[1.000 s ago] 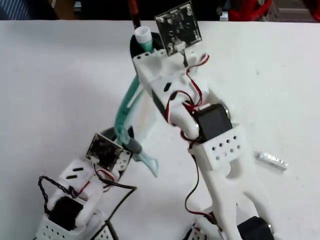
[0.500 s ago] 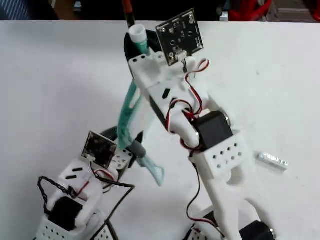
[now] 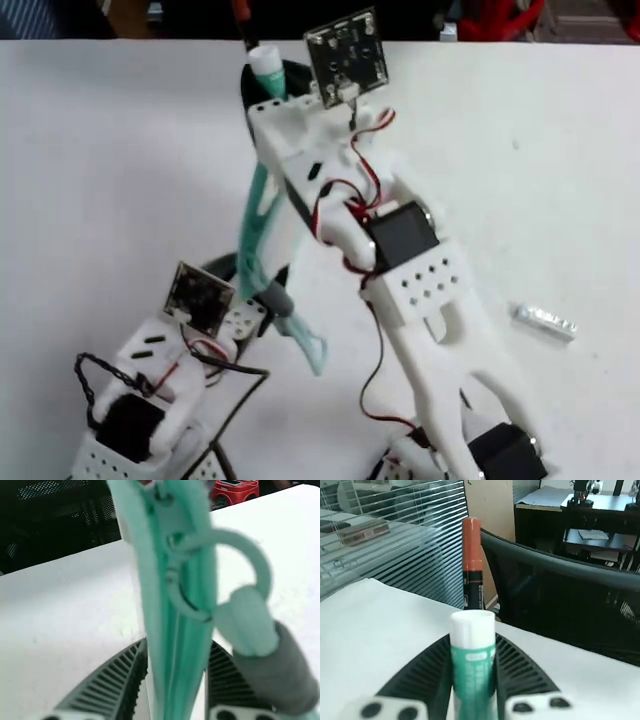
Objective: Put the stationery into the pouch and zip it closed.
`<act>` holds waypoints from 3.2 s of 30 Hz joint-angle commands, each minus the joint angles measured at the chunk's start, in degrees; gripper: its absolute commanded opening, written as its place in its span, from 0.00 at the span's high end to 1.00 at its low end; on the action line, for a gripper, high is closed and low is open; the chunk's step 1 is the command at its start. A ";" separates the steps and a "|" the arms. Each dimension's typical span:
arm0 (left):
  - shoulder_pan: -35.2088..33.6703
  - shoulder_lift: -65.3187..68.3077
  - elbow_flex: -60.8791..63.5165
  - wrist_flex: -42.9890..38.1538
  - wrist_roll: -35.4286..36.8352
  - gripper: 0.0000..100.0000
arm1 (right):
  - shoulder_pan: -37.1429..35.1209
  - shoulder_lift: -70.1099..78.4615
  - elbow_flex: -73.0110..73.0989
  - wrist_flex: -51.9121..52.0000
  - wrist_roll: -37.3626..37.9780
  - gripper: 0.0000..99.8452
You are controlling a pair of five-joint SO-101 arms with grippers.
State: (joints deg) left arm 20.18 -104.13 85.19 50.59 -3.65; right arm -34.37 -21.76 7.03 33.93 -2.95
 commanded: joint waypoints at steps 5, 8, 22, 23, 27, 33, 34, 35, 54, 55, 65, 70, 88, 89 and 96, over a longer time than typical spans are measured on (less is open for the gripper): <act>0.31 -0.13 -0.79 -0.35 0.44 0.82 | -0.04 -0.66 4.13 -1.80 -9.93 0.98; 0.22 -0.13 -0.79 -0.35 0.62 0.82 | 0.22 -2.15 9.58 -5.32 -10.20 0.98; 0.22 -0.13 -0.88 -0.35 0.35 0.86 | -2.07 -28.18 28.31 -6.29 -2.11 0.98; 0.22 -0.13 -0.88 -0.35 0.26 0.86 | -2.15 -29.14 29.36 -6.29 -1.49 0.98; 0.22 -0.13 -0.88 -0.35 0.26 0.90 | -2.24 -32.04 31.82 -4.44 2.55 0.98; 0.22 -0.13 -1.58 -0.35 -0.09 0.96 | -2.07 -31.08 32.44 -8.92 9.76 0.98; 0.22 -0.13 -1.76 -0.26 -1.14 0.96 | -2.07 -30.11 32.44 -10.86 11.69 0.98; 0.22 -0.13 -1.76 -0.26 -2.11 0.96 | -1.98 -28.70 32.44 -13.14 13.10 0.98; 0.22 -0.13 -1.23 -0.97 -2.81 0.89 | -1.27 -19.47 33.32 -12.26 7.91 0.98; 0.22 -0.13 -1.23 -0.70 -1.93 0.88 | -1.27 -19.21 33.32 -11.56 7.91 0.98; -3.82 -0.13 -1.32 -1.14 3.16 0.86 | -1.27 -19.03 30.07 -0.04 8.26 0.98; -3.30 -0.13 -1.23 -1.14 3.16 0.86 | -1.27 -18.51 25.14 6.55 8.26 0.98; -3.21 -0.13 -1.23 -0.97 3.08 0.89 | -0.92 -18.68 17.67 16.04 8.35 0.72; -3.21 -0.13 -1.23 -1.05 3.08 0.90 | -0.84 -18.95 17.67 16.04 8.35 0.72; -3.21 -0.13 -1.23 -1.05 1.76 0.89 | 2.59 -20.88 11.69 18.95 8.26 0.72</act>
State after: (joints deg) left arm 17.10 -103.60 85.19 50.68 -1.36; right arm -34.37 -40.92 23.03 51.60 5.41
